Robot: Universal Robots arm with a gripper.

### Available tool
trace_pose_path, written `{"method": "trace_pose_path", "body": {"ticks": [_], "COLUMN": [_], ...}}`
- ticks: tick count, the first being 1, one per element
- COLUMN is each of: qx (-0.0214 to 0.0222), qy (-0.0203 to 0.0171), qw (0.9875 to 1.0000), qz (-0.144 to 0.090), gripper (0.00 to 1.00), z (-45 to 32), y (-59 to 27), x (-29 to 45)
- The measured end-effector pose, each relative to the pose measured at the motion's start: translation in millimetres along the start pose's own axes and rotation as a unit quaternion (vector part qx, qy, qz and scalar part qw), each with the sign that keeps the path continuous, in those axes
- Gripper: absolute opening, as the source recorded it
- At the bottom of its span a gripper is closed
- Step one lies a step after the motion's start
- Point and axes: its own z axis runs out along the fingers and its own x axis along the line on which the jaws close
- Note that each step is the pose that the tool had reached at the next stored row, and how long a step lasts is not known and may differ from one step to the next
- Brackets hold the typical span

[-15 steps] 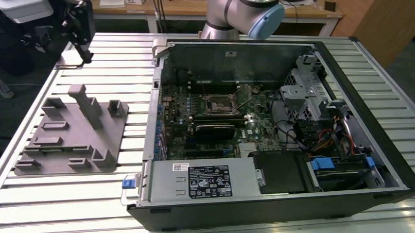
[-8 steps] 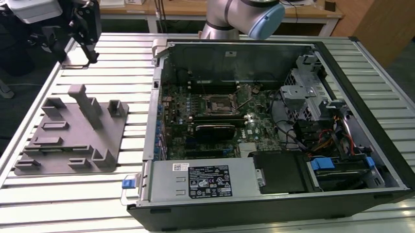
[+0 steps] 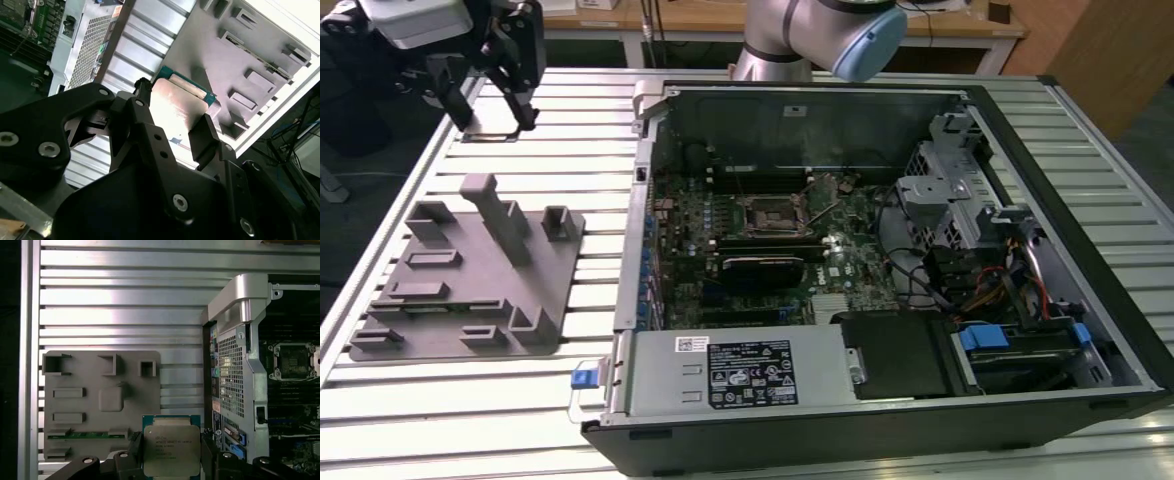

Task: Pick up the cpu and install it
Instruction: 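Pick up the cpu and move it towards the insertion slot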

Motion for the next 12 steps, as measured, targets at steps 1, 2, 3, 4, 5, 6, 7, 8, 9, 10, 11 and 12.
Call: {"method": "trace_pose_path", "body": {"ticks": [1, 2, 3, 4, 5, 6, 7, 8, 9, 10, 11, 12], "qx": [0.0001, 0.0, 0.0, 0.0, 0.0, 0.0, 0.0, 0.0, 0.0, 0.0, 0.0, 0.0], "qy": [0.0, 0.0, 0.0, 0.0, 0.0, 0.0, 0.0, 0.0, 0.0, 0.0, 0.0, 0.0], "qw": [1.0, 1.0, 1.0, 1.0, 1.0, 1.0, 1.0, 1.0, 1.0, 1.0, 1.0, 1.0], "qz": [0.0, 0.0, 0.0, 0.0, 0.0, 0.0, 0.0, 0.0, 0.0, 0.0, 0.0, 0.0], "gripper": [0.54, 0.54, 0.54, 0.54, 0.54, 0.54, 0.54, 0.54, 0.54, 0.54, 0.54, 0.54], "z": [0.1, 0.2, 0.3, 0.5, 0.7, 0.8, 1.0, 1.1, 1.3, 1.5, 1.6, 1.8], "y": [0.1, 0.1, 0.2, 0.3, 0.3, 0.4, 0.5, 0.6, 0.6, 0.7, 0.8, 0.8], "x": [-2.1, -4.3, -6.6, -9.0, -11.4, -14.0, -16.5, -19.0, -21.7, -24.4, -27.0, -29.7]}}
